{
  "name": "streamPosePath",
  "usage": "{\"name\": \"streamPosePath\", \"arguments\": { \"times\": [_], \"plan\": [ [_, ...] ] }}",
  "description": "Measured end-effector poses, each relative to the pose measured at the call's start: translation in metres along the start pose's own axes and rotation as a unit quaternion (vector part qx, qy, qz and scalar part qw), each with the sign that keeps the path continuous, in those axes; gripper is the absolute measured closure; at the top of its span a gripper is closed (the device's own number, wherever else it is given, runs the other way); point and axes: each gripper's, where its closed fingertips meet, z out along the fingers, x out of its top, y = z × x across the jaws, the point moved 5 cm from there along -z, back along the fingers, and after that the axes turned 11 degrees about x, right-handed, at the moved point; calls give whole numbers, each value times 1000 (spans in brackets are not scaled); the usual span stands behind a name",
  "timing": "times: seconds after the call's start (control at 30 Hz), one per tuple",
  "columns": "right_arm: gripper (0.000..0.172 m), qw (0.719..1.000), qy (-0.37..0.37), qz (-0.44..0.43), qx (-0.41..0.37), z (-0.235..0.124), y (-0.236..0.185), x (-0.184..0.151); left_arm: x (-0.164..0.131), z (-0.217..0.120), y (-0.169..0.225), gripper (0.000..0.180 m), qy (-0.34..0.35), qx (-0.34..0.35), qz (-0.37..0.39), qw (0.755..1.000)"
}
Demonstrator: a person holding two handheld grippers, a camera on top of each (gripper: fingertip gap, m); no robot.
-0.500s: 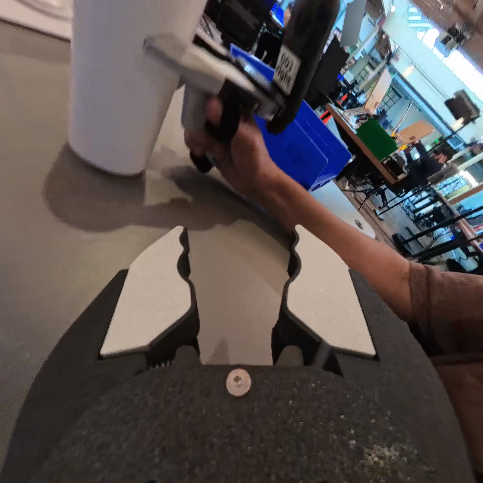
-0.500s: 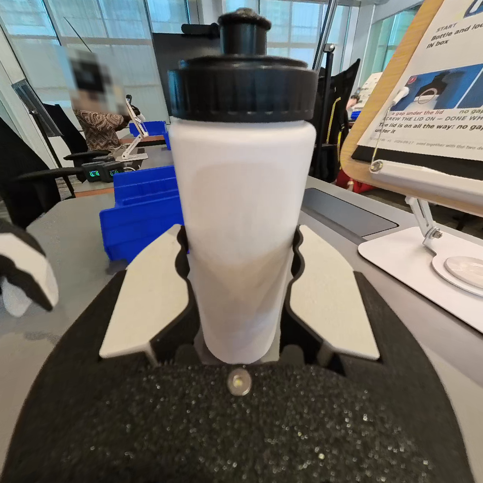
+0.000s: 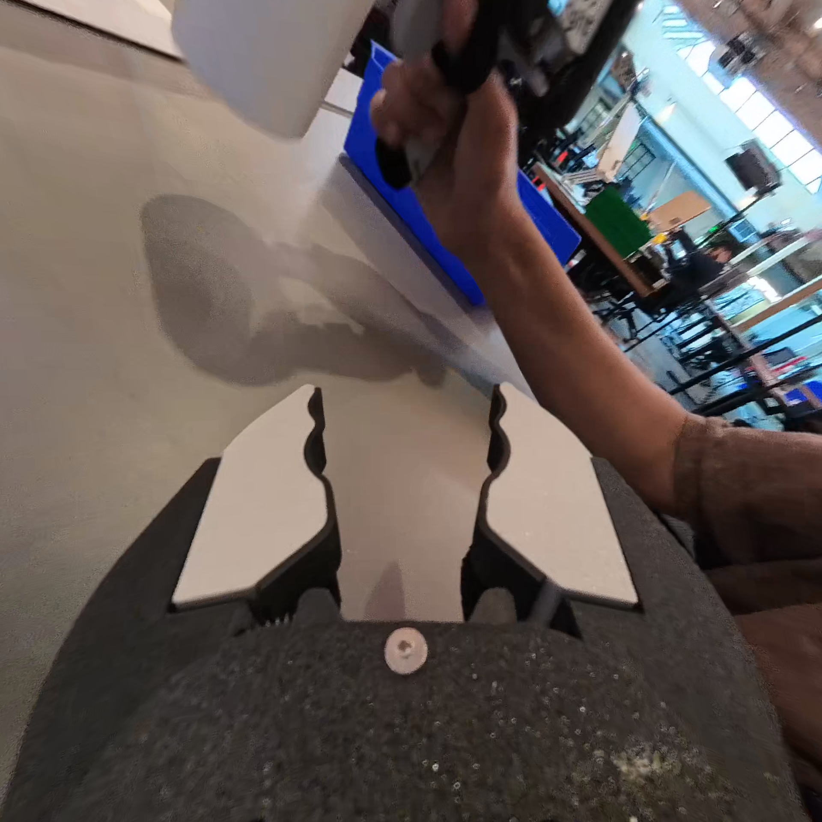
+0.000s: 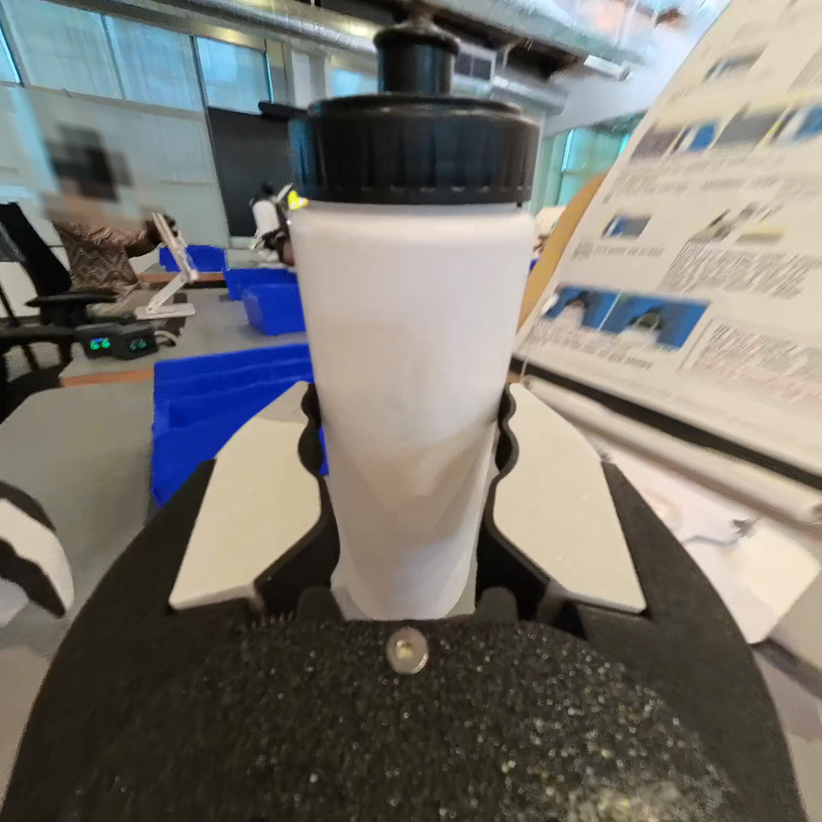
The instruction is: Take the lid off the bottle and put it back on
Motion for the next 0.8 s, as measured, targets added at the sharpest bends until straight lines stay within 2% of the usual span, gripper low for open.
{"name": "streamPosePath", "arguments": {
  "times": [0.17,0.27,0.37,0.43,0.6,0.7,0.8],
  "plan": [
    [95,991,82,-80,-65,-47,-12,105,0,6,0,110,-15,-6,2,1000],
    [95,974,104,-155,-130,-89,-25,172,-4,11,2,110,-38,-14,4,999],
    [95,944,107,-203,-236,-142,-34,228,-9,15,7,111,-59,-27,1,998],
    [95,917,96,-209,-327,-183,-34,252,-11,18,10,110,-73,-32,3,997],
    [95,877,56,-166,-448,-261,-22,274,-17,23,16,111,-93,-38,11,995],
    [95,869,-19,-89,-487,-288,-1,257,-26,25,16,110,-123,-34,15,992],
    [95,862,-98,-4,-497,-297,21,228,-33,29,15,110,-144,-35,9,989]
  ]
}}
